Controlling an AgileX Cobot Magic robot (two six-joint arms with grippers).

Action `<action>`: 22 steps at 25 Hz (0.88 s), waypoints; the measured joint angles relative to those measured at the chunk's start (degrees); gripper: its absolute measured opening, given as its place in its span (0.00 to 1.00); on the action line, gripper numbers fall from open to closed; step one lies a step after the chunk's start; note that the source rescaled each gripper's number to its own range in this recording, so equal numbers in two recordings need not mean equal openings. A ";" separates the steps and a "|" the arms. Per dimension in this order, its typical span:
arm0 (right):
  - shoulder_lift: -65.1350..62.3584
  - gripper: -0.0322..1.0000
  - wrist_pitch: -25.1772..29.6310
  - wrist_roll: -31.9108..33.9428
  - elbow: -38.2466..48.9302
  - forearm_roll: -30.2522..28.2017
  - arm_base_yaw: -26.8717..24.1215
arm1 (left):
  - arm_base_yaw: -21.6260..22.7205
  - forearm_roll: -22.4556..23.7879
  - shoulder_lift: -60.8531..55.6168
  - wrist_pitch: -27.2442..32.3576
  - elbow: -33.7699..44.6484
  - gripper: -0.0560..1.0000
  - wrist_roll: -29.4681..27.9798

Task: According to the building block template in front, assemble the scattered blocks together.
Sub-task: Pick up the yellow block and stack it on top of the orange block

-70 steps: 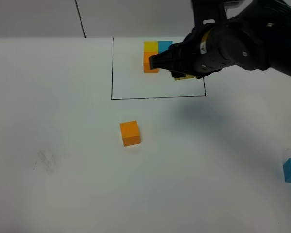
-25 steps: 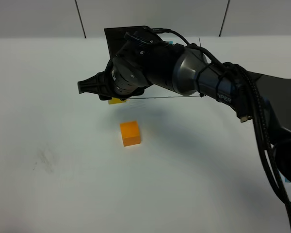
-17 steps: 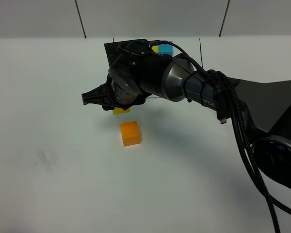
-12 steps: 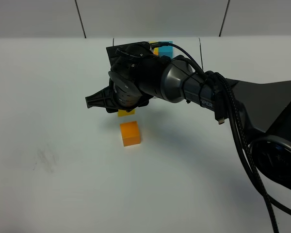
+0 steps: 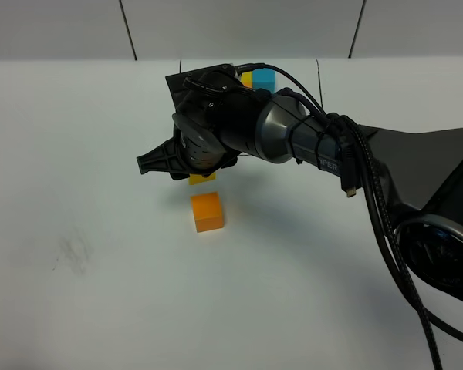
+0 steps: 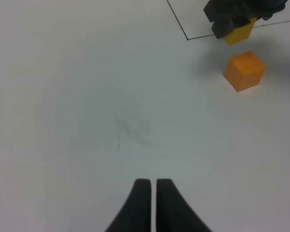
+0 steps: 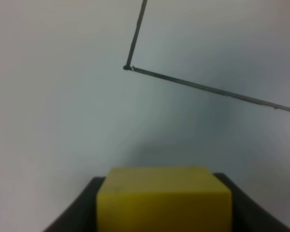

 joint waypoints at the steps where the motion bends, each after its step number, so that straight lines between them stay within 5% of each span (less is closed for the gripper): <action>1: 0.07 0.48 -0.07 0.00 0.00 0.00 0.00 | 0.00 0.00 0.00 0.00 0.00 0.06 0.00; 22: 2.49 0.48 0.08 1.75 -0.10 -0.02 0.69 | 0.00 0.00 0.00 0.00 0.00 0.06 0.00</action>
